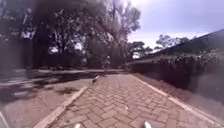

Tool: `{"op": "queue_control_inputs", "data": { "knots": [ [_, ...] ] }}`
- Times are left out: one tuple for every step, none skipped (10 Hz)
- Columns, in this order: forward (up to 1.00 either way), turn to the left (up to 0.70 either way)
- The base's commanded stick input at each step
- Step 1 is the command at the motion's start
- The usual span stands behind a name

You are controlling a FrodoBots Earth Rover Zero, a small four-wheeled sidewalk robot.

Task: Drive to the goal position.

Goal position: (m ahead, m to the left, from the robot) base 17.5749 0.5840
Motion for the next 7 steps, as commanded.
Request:
{"op": "queue_control_inputs", "data": {
  "knots": [
    [0.70,-0.03],
    [0.70,0.00],
    [0.70,0.00],
    [0.70,0.00],
    [0.70,0.00],
    [0.70,0.00],
    [0.70,0.00]
  ]
}}
